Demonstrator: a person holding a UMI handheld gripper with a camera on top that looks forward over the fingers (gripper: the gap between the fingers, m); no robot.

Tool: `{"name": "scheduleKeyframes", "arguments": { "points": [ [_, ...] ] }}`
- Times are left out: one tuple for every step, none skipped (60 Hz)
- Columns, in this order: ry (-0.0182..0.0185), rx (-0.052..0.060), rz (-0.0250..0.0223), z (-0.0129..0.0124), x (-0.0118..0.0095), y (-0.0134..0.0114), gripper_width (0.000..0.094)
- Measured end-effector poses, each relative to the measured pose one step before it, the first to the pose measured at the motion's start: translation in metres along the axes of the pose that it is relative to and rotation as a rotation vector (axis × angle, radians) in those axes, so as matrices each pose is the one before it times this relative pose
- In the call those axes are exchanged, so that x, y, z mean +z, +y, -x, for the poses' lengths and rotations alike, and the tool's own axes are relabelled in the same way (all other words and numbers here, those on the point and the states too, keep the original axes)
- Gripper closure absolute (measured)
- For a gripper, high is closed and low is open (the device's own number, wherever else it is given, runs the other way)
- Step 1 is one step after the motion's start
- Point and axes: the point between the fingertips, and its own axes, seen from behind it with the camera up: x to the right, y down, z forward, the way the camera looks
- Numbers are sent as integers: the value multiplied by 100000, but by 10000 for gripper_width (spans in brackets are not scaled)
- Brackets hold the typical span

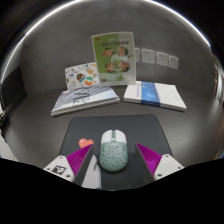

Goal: Arrange mouse

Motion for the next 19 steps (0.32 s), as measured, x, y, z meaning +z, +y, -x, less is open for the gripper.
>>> {"name": "scheduleKeyframes", "arguments": {
  "points": [
    [-406,432,-403,2,-444,83,52],
    [-284,414,-677,18,-471,40,102],
    [-410,263,-471,-29,-681,8,106],
    [-548,75,-848,16,-630,89,100],
    [-451,181,-676,14,-594,91,94],
    [-260,415,-582,15,-658,100,90],
    [-153,537,-452,-36,-707,126,87],
    [-43,556,-330,-70,-736,144,87],
    [64,556,-173,-111,-766,211,88],
    [140,505,-54,-155,-765,256,86],
    [245,494,-108,-173,-751,303,87],
    [330,524,-199,-210,-572,388,87],
    [496,600,-76,-168,-771,278,90],
    [466,793,-349,-194,-730,290,95],
    [562,979,-454,-206,-614,259,96],
    [557,1136,-421,-249,-631,267,96],
    [526,1045,-371,-247,-608,279,98],
    [469,1028,-284,-256,-595,282,98],
    [479,920,-256,-280,-530,275,99]
  ]
}}
